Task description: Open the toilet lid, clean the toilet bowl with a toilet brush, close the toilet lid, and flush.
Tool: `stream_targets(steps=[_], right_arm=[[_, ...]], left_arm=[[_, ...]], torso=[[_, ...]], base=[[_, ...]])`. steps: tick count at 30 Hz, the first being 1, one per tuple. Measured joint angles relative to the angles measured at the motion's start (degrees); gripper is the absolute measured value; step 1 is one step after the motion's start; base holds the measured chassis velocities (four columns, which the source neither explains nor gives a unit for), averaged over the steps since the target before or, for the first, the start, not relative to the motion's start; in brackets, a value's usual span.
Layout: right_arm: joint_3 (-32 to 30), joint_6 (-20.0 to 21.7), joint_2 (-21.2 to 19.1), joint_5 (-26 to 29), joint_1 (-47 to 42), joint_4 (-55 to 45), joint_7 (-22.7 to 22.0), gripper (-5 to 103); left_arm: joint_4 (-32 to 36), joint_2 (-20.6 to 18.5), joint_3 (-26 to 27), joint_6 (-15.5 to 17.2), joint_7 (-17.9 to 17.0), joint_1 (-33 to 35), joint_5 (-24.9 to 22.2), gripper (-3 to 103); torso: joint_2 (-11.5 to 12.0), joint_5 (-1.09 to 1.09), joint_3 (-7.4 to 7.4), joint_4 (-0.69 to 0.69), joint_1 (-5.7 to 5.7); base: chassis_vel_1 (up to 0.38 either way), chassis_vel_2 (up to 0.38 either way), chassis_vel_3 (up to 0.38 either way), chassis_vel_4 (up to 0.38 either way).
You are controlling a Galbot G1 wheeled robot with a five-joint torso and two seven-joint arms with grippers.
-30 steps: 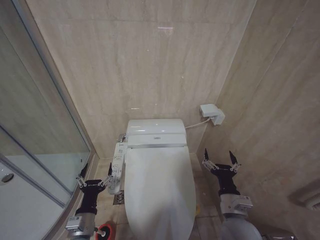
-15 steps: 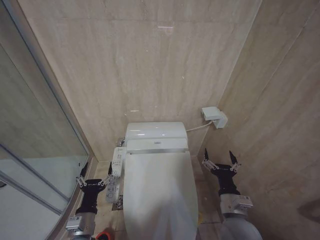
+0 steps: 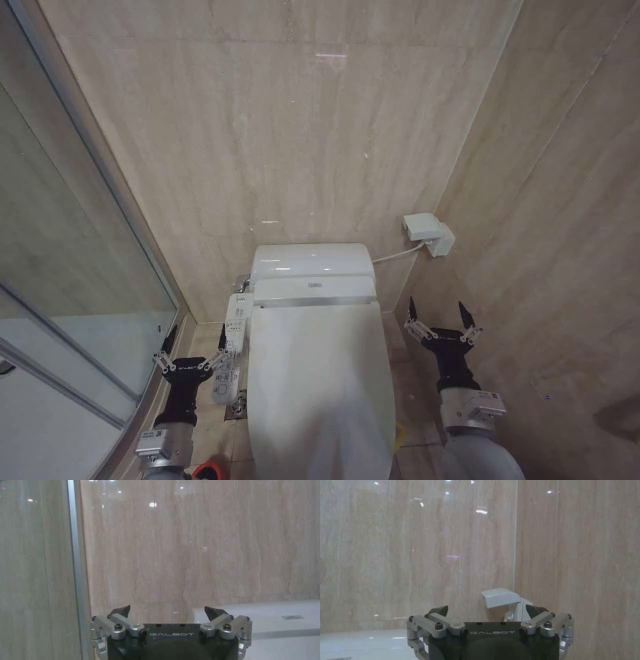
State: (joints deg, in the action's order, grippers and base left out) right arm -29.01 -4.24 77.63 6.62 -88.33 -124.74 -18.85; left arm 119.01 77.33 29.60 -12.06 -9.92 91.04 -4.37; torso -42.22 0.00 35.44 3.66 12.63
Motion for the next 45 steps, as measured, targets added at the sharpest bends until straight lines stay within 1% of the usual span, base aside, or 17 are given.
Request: stream_targets(steps=[3,4,8,11,12,18,19,26,27,29,33,37,38,40,42,45], right_arm=[[0.0,0.0,0.0,0.0,-0.01,0.0,0.0,100],[0.0,0.0,0.0,0.0,-0.01,0.0,0.0,100],[0.0,0.0,0.0,0.0,0.05,0.0,0.0,100],[0.0,0.0,0.0,0.0,0.06,0.0,0.0,100],[0.0,0.0,0.0,0.0,0.04,0.0,0.0,100],[0.0,0.0,0.0,0.0,-0.01,0.0,0.0,100],[0.0,0.0,0.0,0.0,-0.02,0.0,0.0,100],[0.0,0.0,0.0,0.0,0.0,0.0,0.0,100],[0.0,0.0,0.0,0.0,0.04,0.0,0.0,100],[0.0,0.0,0.0,0.0,0.05,0.0,0.0,100],[0.0,0.0,0.0,0.0,0.05,0.0,0.0,100],[0.0,0.0,0.0,0.0,0.02,0.0,0.0,100],[0.0,0.0,0.0,0.0,0.02,0.0,0.0,100],[0.0,0.0,0.0,0.0,0.0,0.0,0.0,100],[0.0,0.0,0.0,0.0,0.0,0.0,0.0,100],[0.0,0.0,0.0,0.0,0.02,0.0,0.0,100]], left_arm=[[-0.22,0.01,0.0,0.01,0.01,-0.2,0.0,102],[-0.34,0.02,0.0,0.02,0.01,-0.3,0.0,97],[-0.79,0.02,-0.02,0.04,0.03,-0.7,0.0,97],[-1.15,0.02,-0.04,0.06,0.04,-1.06,0.0,97],[-1.32,0.02,-0.11,0.09,0.05,-1.23,0.0,99],[-2.0,0.02,-0.35,0.2,0.14,-2.12,-0.01,99],[-2.09,0.02,-0.4,0.22,0.16,-2.25,-0.01,102],[-2.75,-0.16,-0.43,0.27,0.19,-3.08,-0.15,102],[-2.97,-0.22,-0.42,0.28,0.19,-3.35,-0.2,99],[-3.17,-0.3,-0.41,0.29,0.18,-3.6,-0.27,99],[-4.02,-1.2,0.02,0.5,0.18,-5.07,-1.12,99],[-6.47,-3.59,0.48,1.16,0.14,-9.09,-2.64,100],[-6.47,-3.59,0.48,1.16,0.14,-9.09,-2.64,100],[-8.53,-4.44,-0.29,1.28,0.14,-11.88,-3.31,100],[-9.14,-4.73,-0.48,1.32,0.2,-12.69,-3.71,99],[-13.57,-6.88,-1.0,1.12,0.92,-16.7,-5.52,99]], torso=[[0.0,0.0,0.0,0.0,0.0],[0.0,0.0,0.0,0.0,0.01],[0.01,0.0,0.02,-0.02,0.07],[0.01,0.0,0.02,-0.01,0.07],[0.01,0.0,0.01,0.0,0.05],[-0.01,0.0,-0.01,0.0,-0.01],[-0.01,0.0,-0.01,0.01,-0.01],[0.0,0.0,0.0,0.0,0.03],[0.01,0.0,0.01,-0.01,0.05],[0.01,0.0,0.02,-0.01,0.06],[0.01,0.0,0.01,0.0,0.05],[0.0,0.0,0.0,-0.01,0.0],[0.0,0.0,0.0,-0.01,0.0],[0.0,-0.01,0.0,0.0,0.0],[0.0,-0.01,0.0,0.01,0.01],[0.0,-0.01,0.0,0.01,0.01]], base=[[-0.078,0.092,0.078,-0.077],[-0.094,0.103,0.098,-0.133],[-0.077,0.111,0.09,-0.113],[-0.054,0.074,0.055,-0.064],[0.0,0.0,0.0,0.0],[0.0,0.0,0.0,0.0],[0.0,0.0,0.0,0.0],[-0.05,0.042,0.043,-0.059],[-0.057,0.068,0.084,-0.061],[-0.061,0.068,0.084,-0.052],[-0.026,0.013,0.021,-0.017],[0.0,0.0,0.0,0.0],[0.0,0.0,0.0,0.0],[0.0,0.0,0.0,0.0],[0.0,0.0,0.0,0.0],[0.0,0.0,0.0,0.0]])
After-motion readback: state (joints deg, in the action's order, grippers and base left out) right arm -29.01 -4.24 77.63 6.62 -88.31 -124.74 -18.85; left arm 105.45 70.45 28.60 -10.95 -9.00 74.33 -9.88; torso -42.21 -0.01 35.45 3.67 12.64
